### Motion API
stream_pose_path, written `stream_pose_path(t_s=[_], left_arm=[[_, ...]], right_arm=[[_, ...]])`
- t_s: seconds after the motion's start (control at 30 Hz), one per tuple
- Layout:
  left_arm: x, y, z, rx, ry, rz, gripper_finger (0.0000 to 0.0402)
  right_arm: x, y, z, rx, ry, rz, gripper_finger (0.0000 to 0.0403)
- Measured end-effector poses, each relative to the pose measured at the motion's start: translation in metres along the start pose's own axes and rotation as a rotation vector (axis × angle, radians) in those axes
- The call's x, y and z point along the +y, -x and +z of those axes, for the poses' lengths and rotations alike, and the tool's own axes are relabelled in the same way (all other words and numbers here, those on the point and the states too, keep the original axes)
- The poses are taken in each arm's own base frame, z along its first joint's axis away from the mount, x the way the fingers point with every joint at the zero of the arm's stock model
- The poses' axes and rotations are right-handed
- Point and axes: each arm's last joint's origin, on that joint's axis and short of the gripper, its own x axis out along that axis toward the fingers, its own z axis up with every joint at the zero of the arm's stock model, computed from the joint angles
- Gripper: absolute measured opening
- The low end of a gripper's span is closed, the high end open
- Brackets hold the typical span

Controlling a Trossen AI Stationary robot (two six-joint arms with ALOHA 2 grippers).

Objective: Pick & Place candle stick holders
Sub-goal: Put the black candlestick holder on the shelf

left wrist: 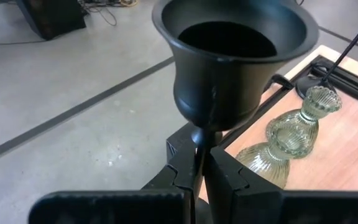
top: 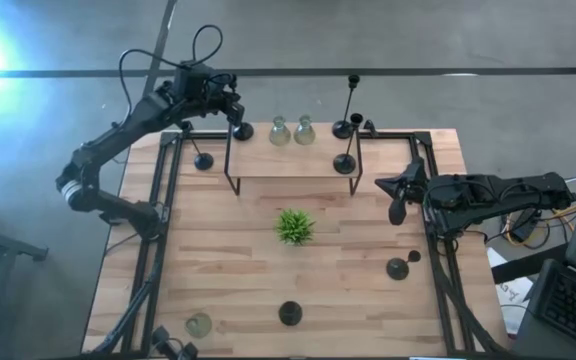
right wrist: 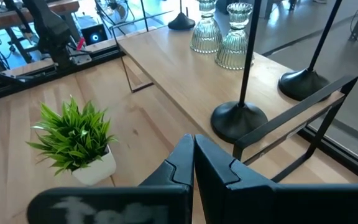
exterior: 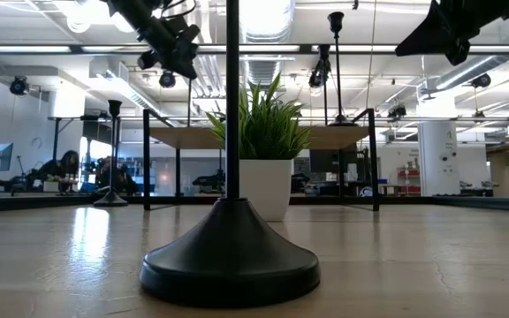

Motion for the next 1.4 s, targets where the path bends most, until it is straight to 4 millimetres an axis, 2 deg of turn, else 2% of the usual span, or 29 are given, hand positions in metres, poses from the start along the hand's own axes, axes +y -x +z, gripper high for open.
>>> stream_pose_path(t_s=[0.33,0.6,0.97,1.4], left_arm=[[-0.0002,-0.0062,-0.0008,0.007,-0.002,0.000,0.0018],[-0.0004,-0.0077,-0.0025,0.021,-0.017,-0.006,0.0071],[-0.0005,-0.0076,-0.0022,0.018,-0.071,-0.010,0.0085],[0.0010,-0.0074,-0.0020,0.017,-0.076,0.037,0.0168]], right_arm=[[0.0000,-0.0003,-0.0004,-0.001,-0.008,0.001,0.0008],[0.0001,-0.0003,-0.0004,-0.001,-0.008,0.001,0.0008],[0.0009,-0.0003,-0.0006,0.009,-0.010,0.028,0.0008],[0.0010,-0.0003,-0.0004,0.008,-0.011,0.029,0.0008]])
